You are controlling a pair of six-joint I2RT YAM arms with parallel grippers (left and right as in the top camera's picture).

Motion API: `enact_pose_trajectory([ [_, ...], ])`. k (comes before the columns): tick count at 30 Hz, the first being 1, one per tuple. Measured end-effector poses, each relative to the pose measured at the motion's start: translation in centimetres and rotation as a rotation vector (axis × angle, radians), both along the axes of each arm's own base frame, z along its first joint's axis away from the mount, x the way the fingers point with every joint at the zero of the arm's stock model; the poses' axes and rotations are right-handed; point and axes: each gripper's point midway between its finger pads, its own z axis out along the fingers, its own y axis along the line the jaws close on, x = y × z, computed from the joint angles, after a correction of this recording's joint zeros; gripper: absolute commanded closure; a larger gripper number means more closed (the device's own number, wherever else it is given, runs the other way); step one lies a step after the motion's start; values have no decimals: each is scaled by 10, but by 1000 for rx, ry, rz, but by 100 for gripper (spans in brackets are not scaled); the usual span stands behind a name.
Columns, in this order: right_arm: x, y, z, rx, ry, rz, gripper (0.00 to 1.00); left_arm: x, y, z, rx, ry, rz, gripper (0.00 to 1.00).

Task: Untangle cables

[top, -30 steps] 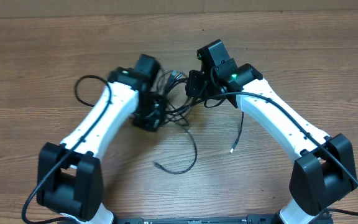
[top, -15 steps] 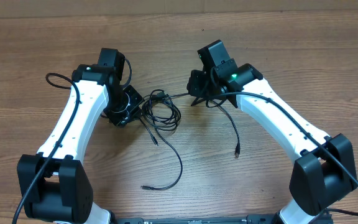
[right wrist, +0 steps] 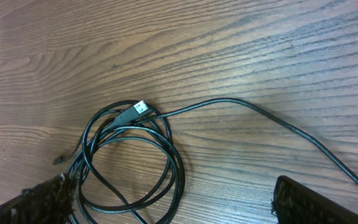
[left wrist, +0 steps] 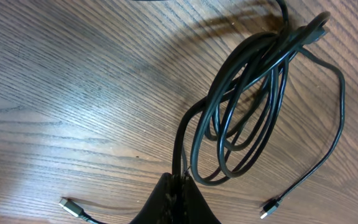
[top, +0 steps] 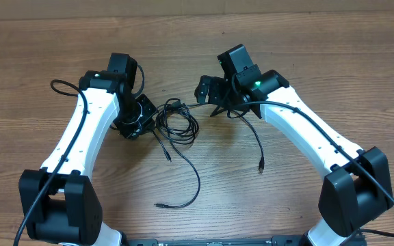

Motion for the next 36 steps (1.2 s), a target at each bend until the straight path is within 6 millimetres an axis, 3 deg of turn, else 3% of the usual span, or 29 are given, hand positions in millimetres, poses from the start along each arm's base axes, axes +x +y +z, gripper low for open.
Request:
enact_pose_trajectory([
  [28, -3, -2, -2, -8, 14, 1, 0, -1, 0, 0, 2, -8, -39, 96],
  [36, -3, -2, -2, -8, 15, 1, 0, -19, 3, -1, 10, 46, -123, 96],
])
